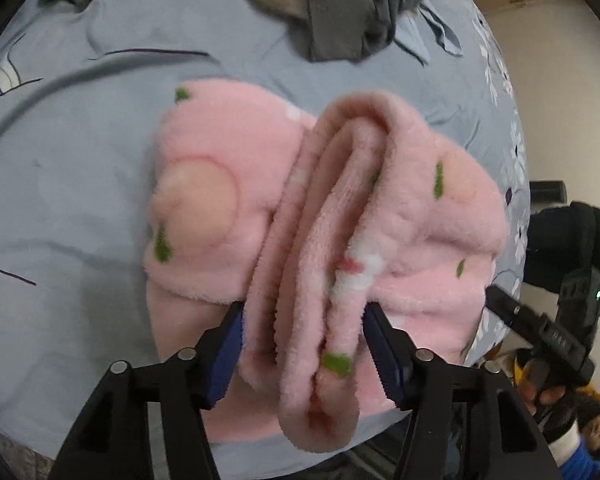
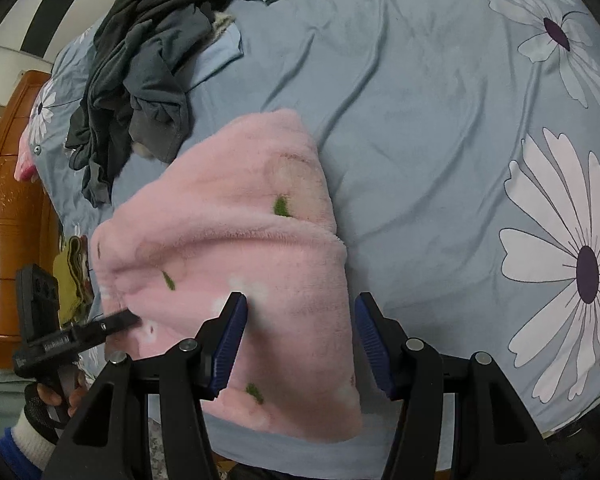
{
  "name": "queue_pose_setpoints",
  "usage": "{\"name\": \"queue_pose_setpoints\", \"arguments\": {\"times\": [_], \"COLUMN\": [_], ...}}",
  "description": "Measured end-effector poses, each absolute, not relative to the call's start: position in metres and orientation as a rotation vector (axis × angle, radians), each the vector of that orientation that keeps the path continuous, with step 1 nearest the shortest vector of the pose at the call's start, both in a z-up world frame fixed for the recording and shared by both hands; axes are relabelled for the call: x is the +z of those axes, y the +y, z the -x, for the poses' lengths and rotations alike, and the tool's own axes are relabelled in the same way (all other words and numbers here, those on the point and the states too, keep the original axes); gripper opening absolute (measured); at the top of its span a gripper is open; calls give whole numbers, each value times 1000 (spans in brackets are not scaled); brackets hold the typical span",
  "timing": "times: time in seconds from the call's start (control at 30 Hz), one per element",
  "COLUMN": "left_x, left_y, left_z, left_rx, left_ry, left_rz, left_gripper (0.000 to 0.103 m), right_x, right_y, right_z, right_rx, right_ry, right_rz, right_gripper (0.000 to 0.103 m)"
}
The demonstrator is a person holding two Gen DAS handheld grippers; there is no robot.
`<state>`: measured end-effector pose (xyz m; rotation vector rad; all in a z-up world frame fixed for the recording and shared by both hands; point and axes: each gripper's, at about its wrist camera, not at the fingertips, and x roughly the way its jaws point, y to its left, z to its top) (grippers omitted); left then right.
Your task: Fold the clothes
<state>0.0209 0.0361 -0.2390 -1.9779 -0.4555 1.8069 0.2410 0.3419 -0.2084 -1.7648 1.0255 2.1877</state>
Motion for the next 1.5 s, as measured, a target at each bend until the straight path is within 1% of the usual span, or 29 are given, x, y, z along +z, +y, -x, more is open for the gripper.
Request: {"name": "queue_pose_setpoints", "arguments": {"times": [0.03,0.1,0.2,0.3,0.33,0.43,0.5,0.53,0.6,0.63,0.7,0.77,0.8,0.87,0.9,0.93,1.0,1.03,1.07,1.13,1.2,1.27,1.3,1.33,1.43,1.5], "left_x": [-239,-232,-194,-163,-161,-191,-214,-222,-218,-209,-175,-149,-134,-124,-122,-129,-162,-179,-191,-184,-171,-168,-171,-182,-217,-240], "left_y": [36,35,29,14,8,-11,-23,-27,-32,-32,-31,-30,-26,-9,3,16,33,41,40,27,15,2,-5,-12,-29,-27], "left_z": [-23,-26,-33,-44,-48,-57,-62,-62,-60,-60,-61,-59,-57,-43,-33,-27,-13,-5,-1,-6,-13,-18,-22,-24,-30,-32], "left_rx": [1811,1846,1894,1957,1973,2011,2009,2007,2002,2019,2114,2180,2212,2192,2170,2149,2104,2079,2046,2059,2127,2181,2183,2158,2057,1975], "left_ry": [-466,-515,-600,-601,-587,-541,-617,-650,-694,-690,-604,-551,-526,-501,-485,-462,-404,-374,-382,-431,-436,-458,-480,-515,-628,-649], "left_rz": [1972,1953,1835,1745,1753,1897,1984,2012,2019,1999,1932,1832,1769,1676,1641,1641,1738,1787,1849,1798,1725,1687,1694,1727,1822,1863], "left_gripper": [31,28,27,27,27,28,30,34,34,36,38,47,49,56,56,56,56,54,54,54,60,82,85,86,86,86], "right_x": [-209,-208,-200,-190,-189,-192,-186,-182,-172,-170,-167,-167,-169,-180,-186,-193,-205,-203,-197,-184,-179,-179,-185,-192,-215,-230], "right_y": [344,347,352,354,354,349,342,339,329,326,319,315,314,311,310,309,310,312,315,320,329,337,340,342,347,345], "right_z": [-241,-239,-236,-234,-232,-227,-222,-220,-212,-207,-197,-188,-183,-174,-168,-164,-158,-158,-161,-170,-188,-206,-213,-219,-236,-238], "right_rx": [2186,2185,2205,2243,2249,2245,2281,2310,2388,2417,2467,2486,2487,2467,2454,2433,2382,2386,2404,2455,2480,2486,2467,2439,2356,2315], "right_ry": [1034,1051,1054,1050,1048,1045,1055,1048,1005,987,957,959,972,976,974,977,991,1002,1016,1024,1024,1037,1070,1113,1252,1365], "right_rz": [1761,1754,1743,1724,1727,1756,1746,1739,1727,1724,1719,1725,1731,1757,1772,1790,1828,1825,1813,1783,1774,1774,1783,1799,1837,1830], "right_gripper": [57,57,57,57,57,57,57,57,57,57,57,57,57,57,57,57,57,58,57,57,58,66,68,73,74,76]}}
